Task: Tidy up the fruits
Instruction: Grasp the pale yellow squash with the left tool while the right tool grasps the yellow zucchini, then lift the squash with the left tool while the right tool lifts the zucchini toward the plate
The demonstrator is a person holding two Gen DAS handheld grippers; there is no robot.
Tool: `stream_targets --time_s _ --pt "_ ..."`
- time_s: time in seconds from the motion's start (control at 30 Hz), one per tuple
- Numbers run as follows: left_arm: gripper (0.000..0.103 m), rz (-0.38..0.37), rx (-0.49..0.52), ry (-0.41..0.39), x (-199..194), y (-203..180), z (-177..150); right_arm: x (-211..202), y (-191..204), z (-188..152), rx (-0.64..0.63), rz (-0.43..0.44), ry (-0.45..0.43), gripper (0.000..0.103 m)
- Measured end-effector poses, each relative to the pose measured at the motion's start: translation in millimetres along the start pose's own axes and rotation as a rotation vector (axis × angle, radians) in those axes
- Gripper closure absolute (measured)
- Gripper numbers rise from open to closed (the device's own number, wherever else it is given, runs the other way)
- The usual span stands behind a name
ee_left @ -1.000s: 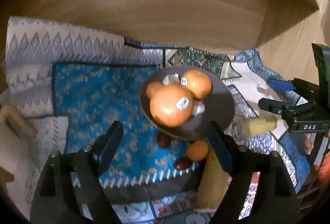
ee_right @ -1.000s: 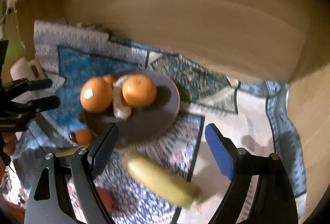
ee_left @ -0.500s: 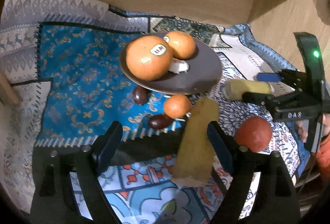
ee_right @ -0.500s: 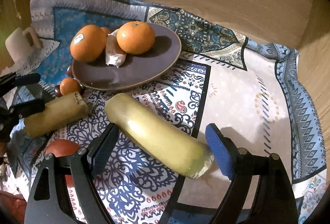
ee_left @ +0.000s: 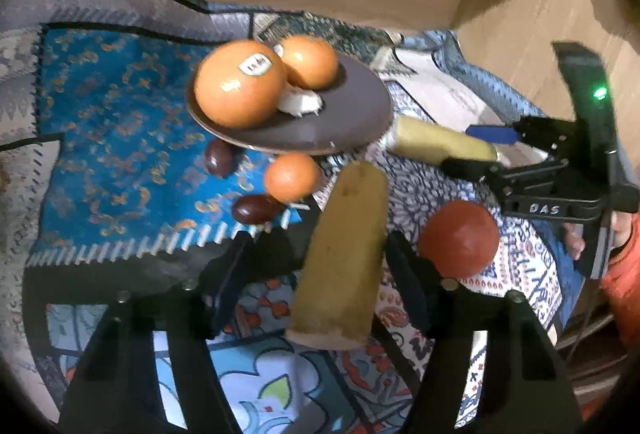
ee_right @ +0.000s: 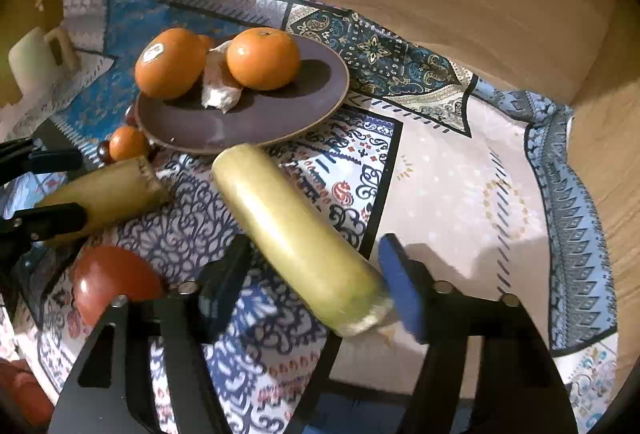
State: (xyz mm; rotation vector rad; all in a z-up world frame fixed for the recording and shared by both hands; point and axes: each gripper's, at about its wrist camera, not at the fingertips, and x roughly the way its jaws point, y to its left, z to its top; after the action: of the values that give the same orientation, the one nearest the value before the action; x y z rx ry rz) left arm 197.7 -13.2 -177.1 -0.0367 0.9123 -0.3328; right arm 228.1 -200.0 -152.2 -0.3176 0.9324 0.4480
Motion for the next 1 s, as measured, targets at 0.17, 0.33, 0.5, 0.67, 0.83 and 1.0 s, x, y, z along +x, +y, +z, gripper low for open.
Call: stream_targets --time_s 0.17,0.33,0.5,0.67,0.83,1.0 --pt "0.053 0.032 0.037 0.003 6.8 -7.1 -2.4 -13.3 5.7 -6.6 -0.012 0.023 -0.011 0.061" --pt "0.059 0.011 0.028 0.006 9.3 -8.3 0.5 -5.0 5.9 -7.4 0.028 0.015 -0.024 0.057" --pt "0.062 -0.012 0.008 0.014 2.0 -4.7 -5.4 -1.9 5.8 -8.4 0.036 -0.007 -0.004 0.060" --pt "0.064 -0.033 -0.004 0.030 -8.0 -2.5 -14.4 -19.4 16.3 -23.2 0.036 0.023 -0.006 0.069" --pt "0.064 -0.040 0.035 0.066 -14.0 -4.8 -19.7 -42.1 26.9 -48.6 0.056 0.058 -0.004 0.069" --pt "0.064 -0.031 0.075 0.090 -8.4 -8.1 -13.4 -44.3 20.3 -48.1 0.109 0.100 0.008 0.069"
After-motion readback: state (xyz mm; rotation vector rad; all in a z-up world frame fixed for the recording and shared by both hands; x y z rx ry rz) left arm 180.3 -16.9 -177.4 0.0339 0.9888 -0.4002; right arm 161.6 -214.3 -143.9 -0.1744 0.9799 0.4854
